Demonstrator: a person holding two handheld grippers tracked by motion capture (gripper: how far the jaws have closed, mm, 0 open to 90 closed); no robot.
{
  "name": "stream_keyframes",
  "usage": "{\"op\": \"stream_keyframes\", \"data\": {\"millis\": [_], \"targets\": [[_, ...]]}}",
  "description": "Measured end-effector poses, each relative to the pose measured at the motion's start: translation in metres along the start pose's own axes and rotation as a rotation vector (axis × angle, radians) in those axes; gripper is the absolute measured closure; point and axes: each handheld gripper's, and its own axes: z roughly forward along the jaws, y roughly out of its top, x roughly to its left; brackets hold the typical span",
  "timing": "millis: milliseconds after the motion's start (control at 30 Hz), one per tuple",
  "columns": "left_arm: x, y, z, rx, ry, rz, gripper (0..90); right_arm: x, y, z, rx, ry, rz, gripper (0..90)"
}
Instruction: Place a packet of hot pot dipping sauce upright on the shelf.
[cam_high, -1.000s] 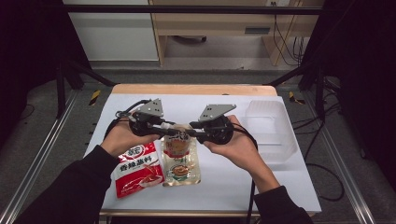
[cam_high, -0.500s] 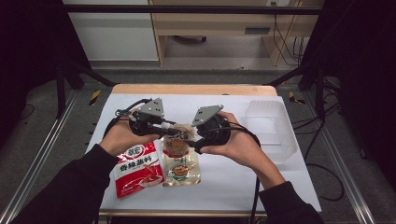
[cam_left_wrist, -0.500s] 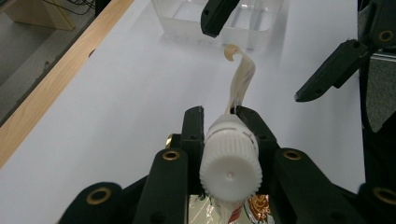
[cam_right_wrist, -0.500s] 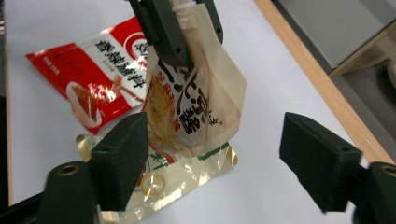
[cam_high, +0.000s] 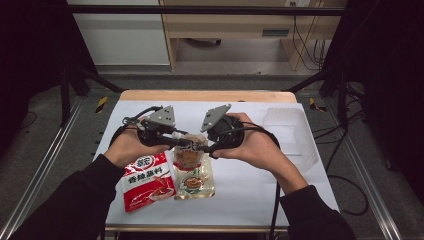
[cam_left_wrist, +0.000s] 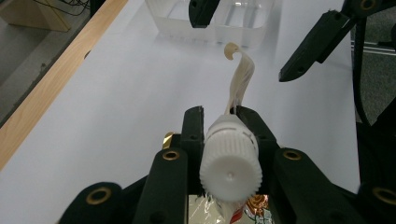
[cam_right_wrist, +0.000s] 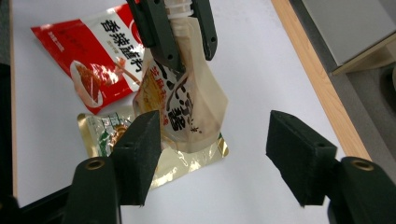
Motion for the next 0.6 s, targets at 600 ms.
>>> {"op": "stream_keyframes", "data": {"millis": [600], "targets": [[-0.0021, 0.0002, 0.0028, 0.008, -0.012, 0.016, 74.0, -0.0025, 0.0069, 0.008, 0.076, 0.034, -0.053, 47.5]]}}
